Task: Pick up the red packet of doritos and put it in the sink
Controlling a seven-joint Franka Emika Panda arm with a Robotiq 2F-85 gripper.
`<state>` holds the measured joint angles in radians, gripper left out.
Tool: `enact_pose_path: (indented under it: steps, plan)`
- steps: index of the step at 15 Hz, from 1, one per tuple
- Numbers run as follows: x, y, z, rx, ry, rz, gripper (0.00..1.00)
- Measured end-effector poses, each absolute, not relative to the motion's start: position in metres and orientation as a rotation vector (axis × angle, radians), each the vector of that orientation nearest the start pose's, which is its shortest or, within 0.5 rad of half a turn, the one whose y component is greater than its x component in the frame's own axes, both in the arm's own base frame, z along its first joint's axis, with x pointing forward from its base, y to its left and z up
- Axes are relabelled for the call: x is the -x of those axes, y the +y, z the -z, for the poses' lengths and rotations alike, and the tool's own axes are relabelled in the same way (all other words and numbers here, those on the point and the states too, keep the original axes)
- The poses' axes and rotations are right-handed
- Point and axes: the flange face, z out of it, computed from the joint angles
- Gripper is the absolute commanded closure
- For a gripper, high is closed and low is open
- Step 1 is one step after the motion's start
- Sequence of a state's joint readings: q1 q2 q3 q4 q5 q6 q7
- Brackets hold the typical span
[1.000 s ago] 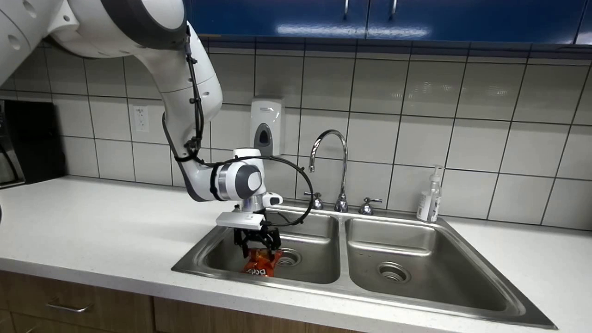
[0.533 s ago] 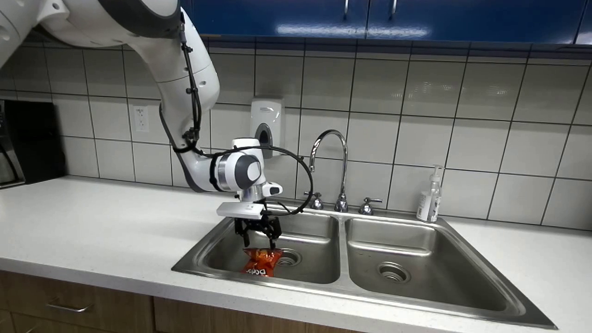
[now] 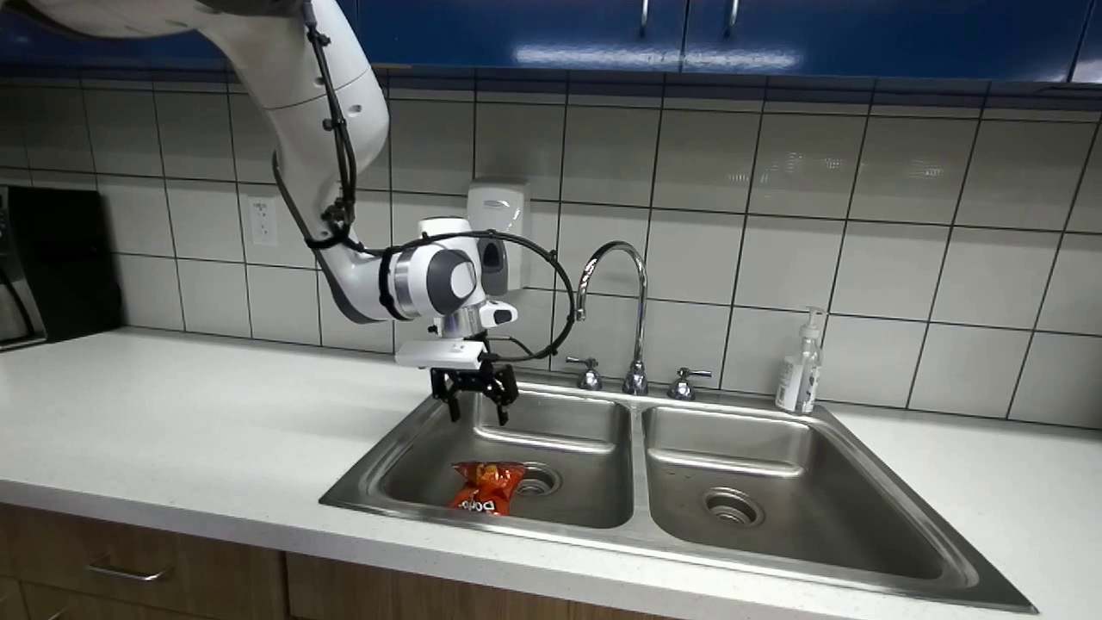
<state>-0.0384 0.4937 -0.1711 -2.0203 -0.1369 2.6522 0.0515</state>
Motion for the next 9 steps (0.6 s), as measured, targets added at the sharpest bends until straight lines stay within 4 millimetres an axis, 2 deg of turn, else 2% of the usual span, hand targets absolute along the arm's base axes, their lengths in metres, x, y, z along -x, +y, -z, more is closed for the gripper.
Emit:
enact_pose_path:
  steps: [4, 9]
  plan:
    - [-0.601, -0.106, -0.257, 3.307, 0.161, 0.261, 0.00]
    - [-0.584, -0.076, -0.296, 3.302, 0.115, 0.171, 0.00]
